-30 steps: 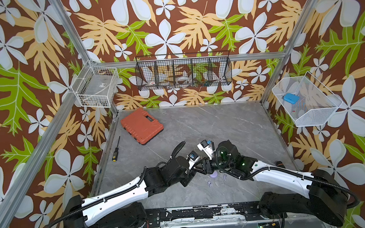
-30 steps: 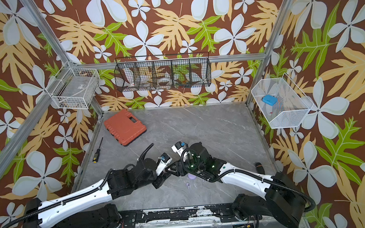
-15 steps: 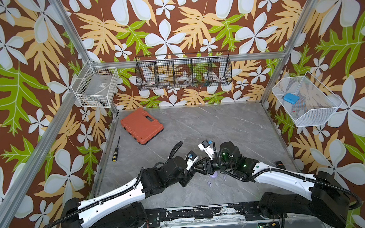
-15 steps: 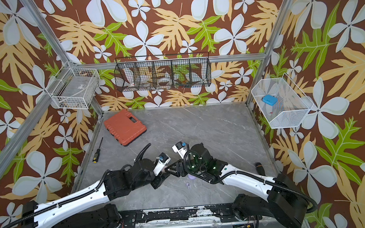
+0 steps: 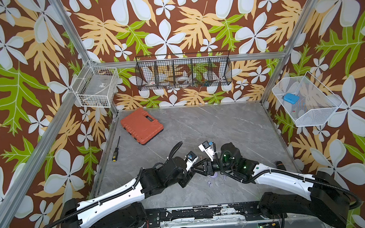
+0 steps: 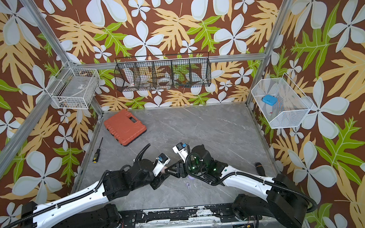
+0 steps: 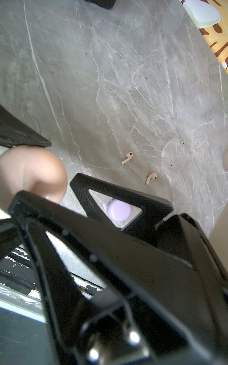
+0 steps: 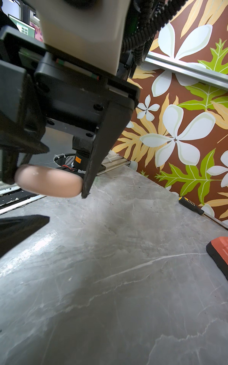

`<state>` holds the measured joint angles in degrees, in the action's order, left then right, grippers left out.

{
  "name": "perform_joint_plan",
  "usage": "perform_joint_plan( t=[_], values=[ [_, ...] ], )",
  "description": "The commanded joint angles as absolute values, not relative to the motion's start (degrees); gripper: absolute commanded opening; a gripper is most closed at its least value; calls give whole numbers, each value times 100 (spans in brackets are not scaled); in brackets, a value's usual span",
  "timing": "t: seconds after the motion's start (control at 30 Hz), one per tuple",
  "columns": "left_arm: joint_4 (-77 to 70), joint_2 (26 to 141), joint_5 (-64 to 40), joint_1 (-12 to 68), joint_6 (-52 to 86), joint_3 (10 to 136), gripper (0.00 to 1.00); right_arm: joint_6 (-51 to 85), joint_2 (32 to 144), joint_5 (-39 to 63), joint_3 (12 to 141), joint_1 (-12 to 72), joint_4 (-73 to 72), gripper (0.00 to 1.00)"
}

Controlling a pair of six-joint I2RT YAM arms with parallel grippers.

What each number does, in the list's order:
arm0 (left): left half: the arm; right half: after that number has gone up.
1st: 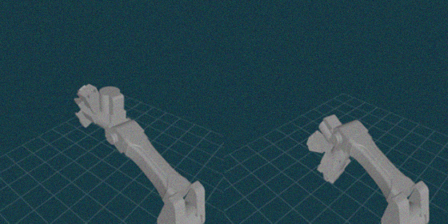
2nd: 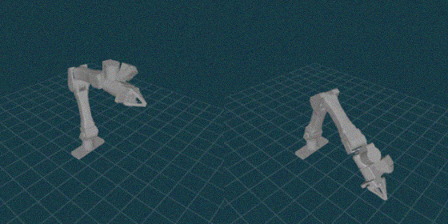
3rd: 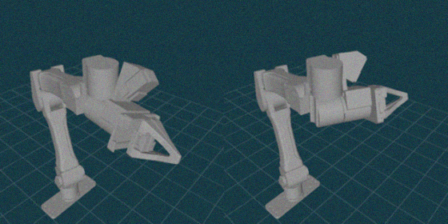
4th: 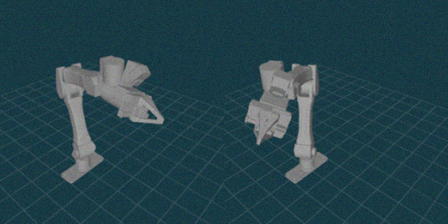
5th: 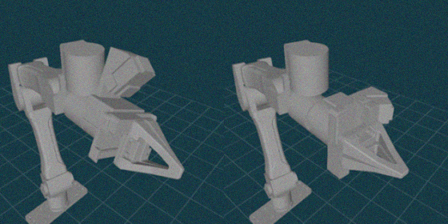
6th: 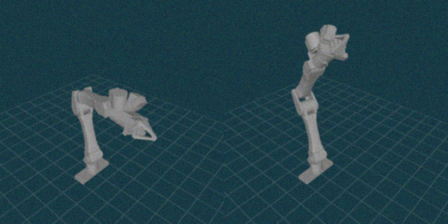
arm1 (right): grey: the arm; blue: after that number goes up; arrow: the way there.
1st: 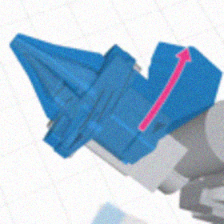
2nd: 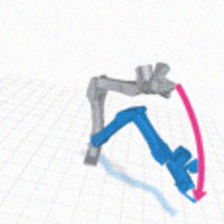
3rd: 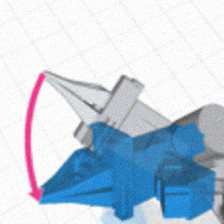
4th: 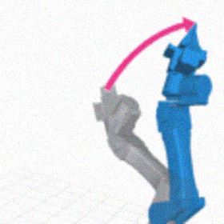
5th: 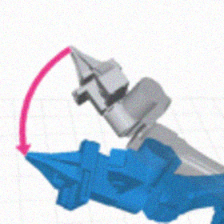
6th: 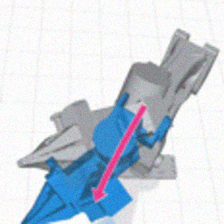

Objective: Insert wireless bluetooth earbuds into charging case
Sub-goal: Pick up the charging case from the center of the table.

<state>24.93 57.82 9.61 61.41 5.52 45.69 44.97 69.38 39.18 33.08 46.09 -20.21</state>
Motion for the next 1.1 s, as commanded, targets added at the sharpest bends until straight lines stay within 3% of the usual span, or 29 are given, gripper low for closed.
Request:
perform_joint_plan(
  t=[0.0, 0.73, 0.83, 1.07],
  values=[
    [1714, 5762, 1346, 6118, 646, 4597, 32, 4464, 6996, 4561, 3282, 4670, -1884, 49],
    [1679, 5705, 1458, 6122, 624, 4582, 32, 4517, 7066, 4701, 3266, 4733, -2026, 33],
    [1679, 5698, 1408, 6125, 591, 4571, 32, 4589, 7062, 4811, 3267, 4736, -2076, 41],
    [1696, 5629, 1190, 6117, 502, 4529, 32, 4390, 7025, 5142, 3691, 4731, -1290, 44]
  ],
)
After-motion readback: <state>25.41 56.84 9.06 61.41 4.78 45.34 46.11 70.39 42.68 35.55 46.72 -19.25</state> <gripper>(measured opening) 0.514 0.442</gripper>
